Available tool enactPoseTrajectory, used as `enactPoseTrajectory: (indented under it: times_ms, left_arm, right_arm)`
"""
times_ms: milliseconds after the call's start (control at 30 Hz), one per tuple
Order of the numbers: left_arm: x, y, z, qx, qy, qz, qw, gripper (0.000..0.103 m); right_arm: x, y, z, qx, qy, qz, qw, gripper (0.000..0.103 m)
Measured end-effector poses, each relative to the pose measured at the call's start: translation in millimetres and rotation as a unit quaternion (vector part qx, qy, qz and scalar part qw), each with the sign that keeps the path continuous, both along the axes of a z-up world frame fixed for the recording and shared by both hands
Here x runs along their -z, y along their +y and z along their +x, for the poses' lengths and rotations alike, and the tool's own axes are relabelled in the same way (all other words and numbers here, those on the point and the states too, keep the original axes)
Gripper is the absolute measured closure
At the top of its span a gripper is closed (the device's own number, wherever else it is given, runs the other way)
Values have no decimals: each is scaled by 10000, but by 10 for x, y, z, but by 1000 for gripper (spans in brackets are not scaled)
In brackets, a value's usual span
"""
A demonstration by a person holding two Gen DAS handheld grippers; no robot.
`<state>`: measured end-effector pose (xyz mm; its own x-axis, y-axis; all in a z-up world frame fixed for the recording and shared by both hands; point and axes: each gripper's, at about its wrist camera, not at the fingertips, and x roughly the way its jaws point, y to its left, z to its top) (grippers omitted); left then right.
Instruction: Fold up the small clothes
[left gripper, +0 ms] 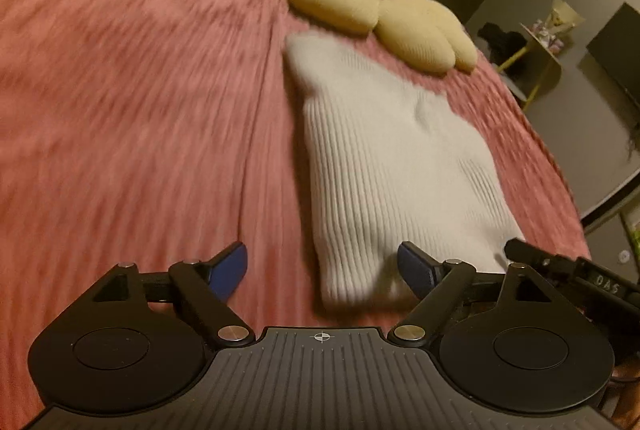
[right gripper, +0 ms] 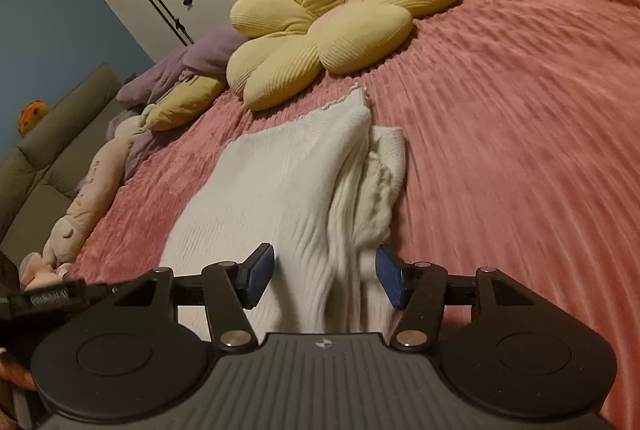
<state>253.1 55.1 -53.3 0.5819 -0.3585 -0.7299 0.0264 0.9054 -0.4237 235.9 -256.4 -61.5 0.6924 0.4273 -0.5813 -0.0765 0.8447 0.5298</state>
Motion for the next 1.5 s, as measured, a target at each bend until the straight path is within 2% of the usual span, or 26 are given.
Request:
enactPoseTrajectory:
  times_ms: [67, 100, 167, 233, 267, 333, 400, 467, 500, 567, 633, 700, 833, 900, 967, 1067, 1200, 1300, 1367, 1400, 1433, 1467, 1500]
  left_arm:
    - [34, -30, -109, -63, 48, -232, 9997, 16]
    - [47, -64, -136, -64, 56, -223, 9997, 16]
    - [37, -133, -171, 23, 34, 88, 10000, 16]
    - [43, -246, -154, 233, -61, 447, 9987, 11]
    - [82, -298, -119, 296, 25, 582, 9979, 11]
    - [131, -353, -92, 198, 151, 757, 9968, 12]
    - [117, -349, -81, -22, 61, 734, 9973, 12]
    - [106, -293, -53, -312, 76, 685, 9971, 14]
    - [106, -254, -46, -432, 111, 625, 9970, 14]
    - [101, -190, -65, -558, 119, 572, 9967, 15]
    - [78, -134, -100, -678, 57, 641, 9956, 15]
    - [65, -67, -120, -827, 81, 556, 9950, 14]
    - [21, 141, -219, -1240, 262, 149, 9918, 14]
    - [-60, 251, -292, -1507, 196, 244, 9881, 13]
    - [-140, 324, -306, -1578, 34, 340, 9869, 10]
    - [-210, 283, -216, -1382, -77, 396, 9896, 9]
    - [-295, 26, 66, -966, -348, 623, 9928, 8]
    - [-227, -185, 312, -776, -216, 1109, 9906, 8]
    - [-136, -275, 418, -663, -125, 1421, 9876, 6]
    - [-85, -299, 434, -605, -99, 1433, 9878, 5]
    - [-34, -313, 446, -529, -70, 1347, 9894, 4]
    - [2, -325, 447, -537, -46, 1331, 9896, 4]
    - [16, -341, 443, -577, -52, 1383, 9887, 1]
  right_arm:
    - [35, -55, -164, 84, 221, 58, 9997, 47]
    - [58, -83, -230, 136, 325, 142, 9993, 47]
    - [96, -90, -306, 174, 523, 441, 9975, 50]
    - [103, -77, -321, 190, 670, 665, 9954, 55]
    - [85, -65, -329, 212, 674, 783, 9944, 55]
    - [61, -27, -295, 230, 672, 995, 9925, 55]
    - [89, 27, -231, 296, 774, 1204, 9893, 56]
    - [132, 59, -166, 444, 896, 1321, 9862, 70]
    - [143, 67, -144, 502, 916, 1366, 9851, 73]
    - [111, 110, -125, 555, 772, 1068, 9897, 92]
    - [52, 177, -158, 495, 479, 637, 9956, 93]
    - [27, 215, -193, 446, 271, 417, 9978, 94]
    - [167, 236, -253, 356, 307, -256, 9986, 93]
    - [66, 251, -335, 258, 159, -549, 9980, 90]
    - [-85, 256, -395, 342, -9, -957, 9948, 71]
    - [-325, 361, -434, 447, -639, -1822, 9802, 71]
    - [-428, 727, -215, -77, -1193, -2536, 9599, 71]
    - [-350, 1027, -6, -464, -1582, -3241, 9315, 72]
    - [-193, 1185, 107, -562, -1755, -3928, 9010, 74]
    - [-99, 1222, 157, -587, -1730, -4244, 8869, 74]
    - [22, 1221, 209, -646, -1602, -4469, 8777, 74]
    - [135, 1176, 234, -722, -1537, -4531, 8751, 75]
    - [193, 1157, 213, -712, -1652, -4570, 8711, 75]
